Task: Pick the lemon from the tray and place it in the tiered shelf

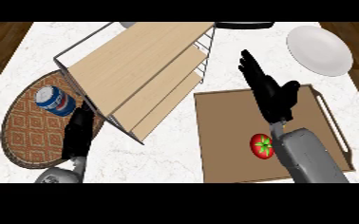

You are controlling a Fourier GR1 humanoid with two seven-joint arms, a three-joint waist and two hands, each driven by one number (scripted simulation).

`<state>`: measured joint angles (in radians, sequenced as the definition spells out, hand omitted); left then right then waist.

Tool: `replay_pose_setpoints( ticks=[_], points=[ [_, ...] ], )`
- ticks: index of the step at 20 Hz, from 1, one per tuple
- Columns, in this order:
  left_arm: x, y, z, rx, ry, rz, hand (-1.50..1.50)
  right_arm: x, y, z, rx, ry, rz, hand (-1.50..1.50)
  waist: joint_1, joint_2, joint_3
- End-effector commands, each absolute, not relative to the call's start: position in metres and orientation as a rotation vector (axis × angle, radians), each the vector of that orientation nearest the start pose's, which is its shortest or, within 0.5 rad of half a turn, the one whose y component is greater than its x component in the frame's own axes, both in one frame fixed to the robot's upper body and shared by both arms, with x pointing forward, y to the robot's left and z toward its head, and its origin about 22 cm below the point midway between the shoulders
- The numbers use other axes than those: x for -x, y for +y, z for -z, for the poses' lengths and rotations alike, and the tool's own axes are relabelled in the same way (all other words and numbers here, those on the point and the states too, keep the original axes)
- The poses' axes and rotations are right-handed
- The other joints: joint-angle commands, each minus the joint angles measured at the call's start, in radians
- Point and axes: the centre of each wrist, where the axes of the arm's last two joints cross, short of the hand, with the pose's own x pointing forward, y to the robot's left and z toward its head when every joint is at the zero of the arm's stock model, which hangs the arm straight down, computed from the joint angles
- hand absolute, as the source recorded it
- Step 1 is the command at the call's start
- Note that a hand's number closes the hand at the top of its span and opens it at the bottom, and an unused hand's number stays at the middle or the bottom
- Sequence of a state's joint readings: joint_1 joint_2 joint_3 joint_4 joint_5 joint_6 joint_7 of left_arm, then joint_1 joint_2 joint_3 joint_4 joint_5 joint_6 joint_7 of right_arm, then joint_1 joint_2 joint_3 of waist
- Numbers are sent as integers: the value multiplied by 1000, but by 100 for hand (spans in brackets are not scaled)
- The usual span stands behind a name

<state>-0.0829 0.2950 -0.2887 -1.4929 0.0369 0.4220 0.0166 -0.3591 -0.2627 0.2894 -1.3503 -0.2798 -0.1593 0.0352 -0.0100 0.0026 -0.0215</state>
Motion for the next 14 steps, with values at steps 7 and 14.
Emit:
replay_pose_setpoints(
  ticks=[7,14],
  points=[
    [-228,254,26,-288,-1352,170,0,-248,-424,-19,1012,-1082,-170,-150,-121,24,-4],
    [-234,279,31,-137,-1322,262,0,-209,-418,-18,765,-1384,291,-150,-21,-6,21]
  ],
)
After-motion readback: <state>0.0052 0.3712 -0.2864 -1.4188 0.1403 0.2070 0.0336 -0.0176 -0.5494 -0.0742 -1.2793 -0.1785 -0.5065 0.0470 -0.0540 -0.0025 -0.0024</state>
